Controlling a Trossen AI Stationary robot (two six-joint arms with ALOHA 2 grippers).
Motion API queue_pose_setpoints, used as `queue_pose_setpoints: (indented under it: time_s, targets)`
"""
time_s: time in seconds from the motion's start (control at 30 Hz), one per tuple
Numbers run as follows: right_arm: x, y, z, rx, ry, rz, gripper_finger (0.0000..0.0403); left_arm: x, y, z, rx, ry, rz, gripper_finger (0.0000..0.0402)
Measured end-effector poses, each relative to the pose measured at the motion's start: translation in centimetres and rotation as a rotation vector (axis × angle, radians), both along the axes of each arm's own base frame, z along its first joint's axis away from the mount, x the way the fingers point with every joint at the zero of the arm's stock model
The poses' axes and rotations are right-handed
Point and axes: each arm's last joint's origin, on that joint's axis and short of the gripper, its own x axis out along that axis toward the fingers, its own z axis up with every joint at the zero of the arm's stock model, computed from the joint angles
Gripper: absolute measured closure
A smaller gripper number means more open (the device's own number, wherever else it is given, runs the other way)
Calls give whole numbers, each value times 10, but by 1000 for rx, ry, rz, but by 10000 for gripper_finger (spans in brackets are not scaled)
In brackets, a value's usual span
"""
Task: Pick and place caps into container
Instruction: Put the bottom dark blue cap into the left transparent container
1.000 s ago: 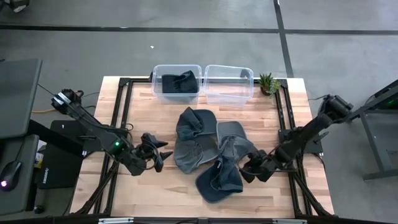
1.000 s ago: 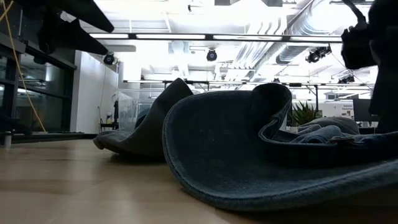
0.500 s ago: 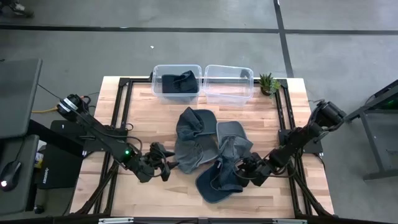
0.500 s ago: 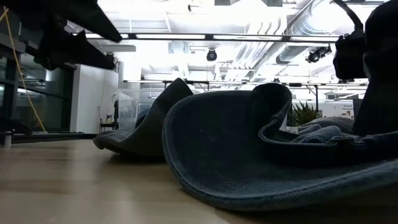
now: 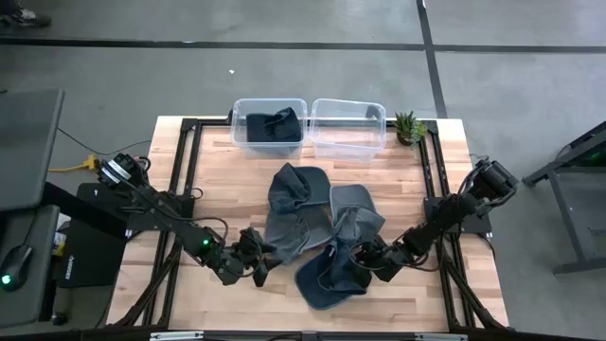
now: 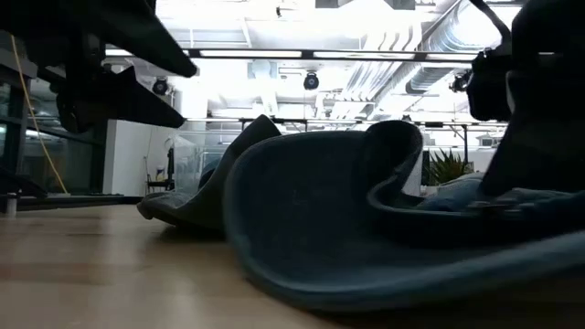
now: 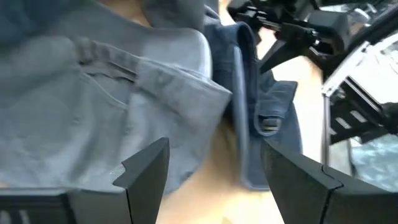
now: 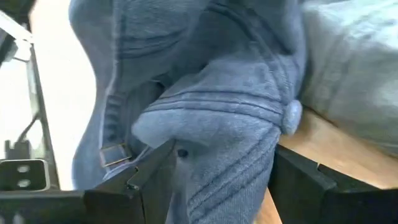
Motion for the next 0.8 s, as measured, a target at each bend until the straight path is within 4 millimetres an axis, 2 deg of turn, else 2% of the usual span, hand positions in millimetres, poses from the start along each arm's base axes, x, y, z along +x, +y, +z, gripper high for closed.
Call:
queue_pose_setpoints:
  time_s: [0.4, 0.6, 0.8]
  targets:
    - [6, 2, 6, 3, -83, 41, 181, 10, -10, -26, -103, 19, -10, 151]
    - [7, 2, 7, 2, -97, 36, 183, 10, -11, -26, -120, 20, -6, 151]
    - [8, 2, 7, 5, -93, 37, 230, 11, -10, -27, -116, 19, -5, 151]
